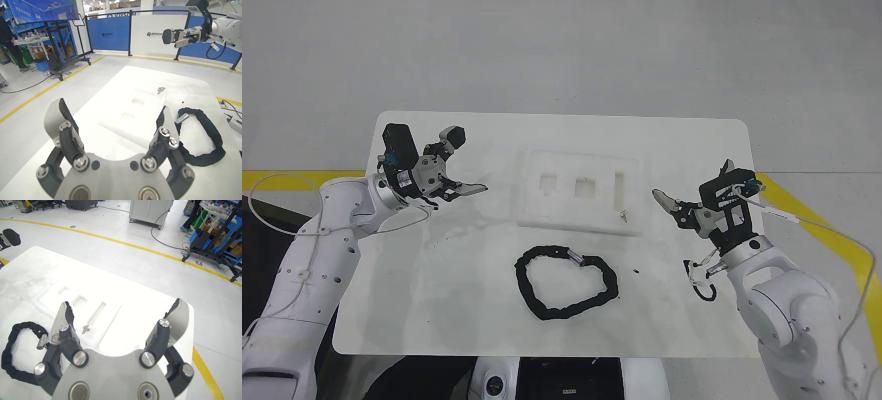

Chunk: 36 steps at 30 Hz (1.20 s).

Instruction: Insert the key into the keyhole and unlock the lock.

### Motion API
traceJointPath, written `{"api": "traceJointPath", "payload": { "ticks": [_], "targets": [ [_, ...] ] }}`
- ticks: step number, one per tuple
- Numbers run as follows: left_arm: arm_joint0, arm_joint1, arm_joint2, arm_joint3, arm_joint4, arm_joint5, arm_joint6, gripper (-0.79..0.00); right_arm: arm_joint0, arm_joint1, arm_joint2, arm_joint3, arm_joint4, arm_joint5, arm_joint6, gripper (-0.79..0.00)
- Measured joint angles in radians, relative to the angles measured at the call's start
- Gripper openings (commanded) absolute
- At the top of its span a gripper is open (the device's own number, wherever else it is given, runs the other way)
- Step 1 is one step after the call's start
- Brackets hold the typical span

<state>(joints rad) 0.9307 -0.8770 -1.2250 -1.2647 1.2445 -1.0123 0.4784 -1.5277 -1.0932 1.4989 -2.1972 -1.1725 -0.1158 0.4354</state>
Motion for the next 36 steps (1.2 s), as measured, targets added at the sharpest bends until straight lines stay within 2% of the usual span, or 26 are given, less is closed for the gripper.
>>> {"api": "traceJointPath", "payload": {
  "ticks": [33,36],
  "targets": [
    [0.000,0.000,0.000,0.000,0.000,0.000,0.000,0.000,0.000,0.000,0.000,0.000,0.000,0.000,0.000,0.000],
    [0.000,0.000,0.000,0.000,0.000,0.000,0.000,0.000,-0.011,-0.001,-0.028,0.002,0.000,-0.012,0.033,0.000]
  ]
}}
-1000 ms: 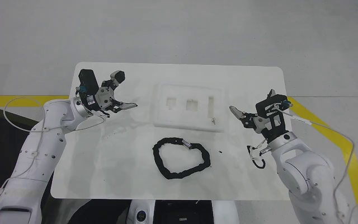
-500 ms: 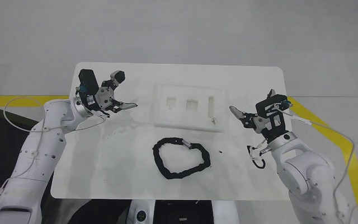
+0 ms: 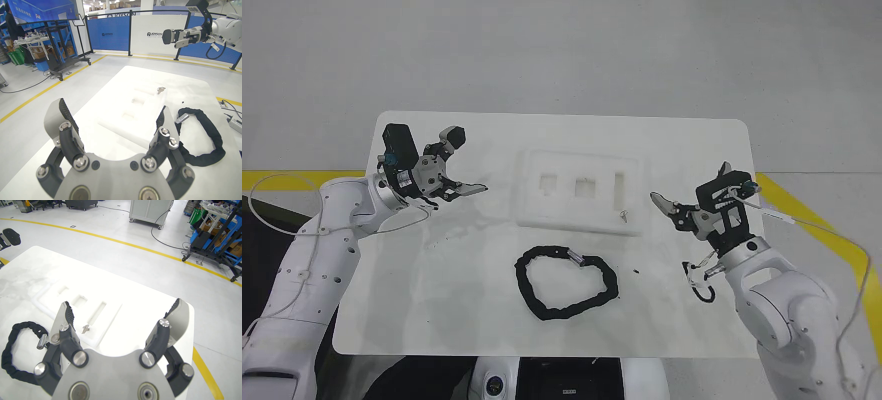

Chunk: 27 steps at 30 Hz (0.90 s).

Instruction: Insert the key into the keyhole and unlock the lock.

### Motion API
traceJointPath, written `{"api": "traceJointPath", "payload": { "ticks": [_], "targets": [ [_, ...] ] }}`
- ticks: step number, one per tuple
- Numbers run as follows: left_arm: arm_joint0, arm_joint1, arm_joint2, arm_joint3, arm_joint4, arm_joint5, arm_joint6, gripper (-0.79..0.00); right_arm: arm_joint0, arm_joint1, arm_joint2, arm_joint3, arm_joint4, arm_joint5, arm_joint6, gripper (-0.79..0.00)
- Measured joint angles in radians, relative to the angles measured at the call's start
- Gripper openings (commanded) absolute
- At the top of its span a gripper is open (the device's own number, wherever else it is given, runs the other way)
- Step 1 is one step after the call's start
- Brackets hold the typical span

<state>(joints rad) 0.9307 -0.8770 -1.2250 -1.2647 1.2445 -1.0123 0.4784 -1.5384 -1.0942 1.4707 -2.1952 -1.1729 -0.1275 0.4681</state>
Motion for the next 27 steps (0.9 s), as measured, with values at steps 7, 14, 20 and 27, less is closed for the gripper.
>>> {"api": "traceJointPath", "payload": {
  "ticks": [7,14,20,27],
  "targets": [
    [0.000,0.000,0.000,0.000,0.000,0.000,0.000,0.000,0.007,-0.008,-0.092,-0.018,0.011,0.046,0.154,0.000],
    [0.000,0.000,0.000,0.000,0.000,0.000,0.000,0.000,0.039,-0.017,-0.172,-0.026,0.006,0.087,0.265,0.000],
    [0.000,0.000,0.000,0.000,0.000,0.000,0.000,0.000,0.090,-0.025,-0.228,0.003,0.058,0.091,0.356,0.000],
    [0.000,0.000,0.000,0.000,0.000,0.000,0.000,0.000,0.194,-0.038,-0.271,0.087,0.181,0.107,0.478,0.000]
  ]
}}
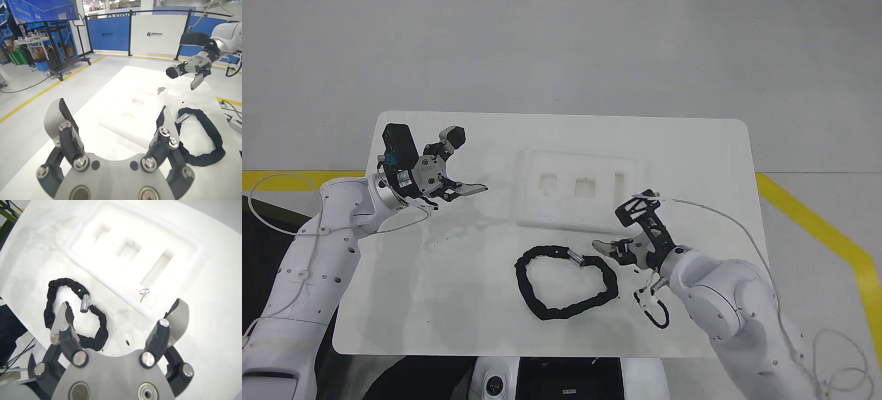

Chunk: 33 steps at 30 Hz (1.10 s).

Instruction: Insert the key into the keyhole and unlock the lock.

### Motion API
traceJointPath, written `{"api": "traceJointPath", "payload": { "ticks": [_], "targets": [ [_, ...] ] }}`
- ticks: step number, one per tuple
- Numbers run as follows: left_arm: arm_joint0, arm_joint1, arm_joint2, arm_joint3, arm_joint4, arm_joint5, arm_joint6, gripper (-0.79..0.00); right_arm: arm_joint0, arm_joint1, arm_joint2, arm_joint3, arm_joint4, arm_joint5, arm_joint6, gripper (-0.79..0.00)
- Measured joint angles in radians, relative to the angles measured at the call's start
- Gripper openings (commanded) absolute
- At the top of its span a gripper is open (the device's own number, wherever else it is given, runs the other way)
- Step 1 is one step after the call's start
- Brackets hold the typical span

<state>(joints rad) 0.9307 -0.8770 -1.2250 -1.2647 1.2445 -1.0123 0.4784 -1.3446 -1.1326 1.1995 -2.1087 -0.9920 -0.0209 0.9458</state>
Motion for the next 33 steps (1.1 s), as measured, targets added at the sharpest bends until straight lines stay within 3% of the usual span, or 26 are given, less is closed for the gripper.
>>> {"api": "traceJointPath", "payload": {
  "ticks": [9,26,30,31,32,33],
  "targets": [
    [0.000,0.000,0.000,0.000,0.000,0.000,0.000,0.000,0.111,-0.014,-0.031,0.082,0.140,0.027,0.079,0.000],
    [0.000,0.000,0.000,0.000,0.000,0.000,0.000,0.000,0.229,-0.023,-0.075,0.209,0.138,0.053,0.151,0.000],
    [0.000,0.000,0.000,0.000,0.000,0.000,0.000,0.000,0.234,-0.023,-0.058,0.238,0.161,0.065,0.145,-0.062],
    [0.000,0.000,0.000,0.000,0.000,0.000,0.000,0.000,0.235,-0.023,-0.054,0.243,0.166,0.067,0.141,-0.145],
    [0.000,0.000,0.000,0.000,0.000,0.000,0.000,0.000,0.235,-0.023,-0.050,0.248,0.173,0.068,0.138,-0.169],
    [0.000,0.000,0.000,0.000,0.000,0.000,0.000,0.000,0.234,-0.023,-0.045,0.252,0.183,0.067,0.134,-0.268]
  ]
}}
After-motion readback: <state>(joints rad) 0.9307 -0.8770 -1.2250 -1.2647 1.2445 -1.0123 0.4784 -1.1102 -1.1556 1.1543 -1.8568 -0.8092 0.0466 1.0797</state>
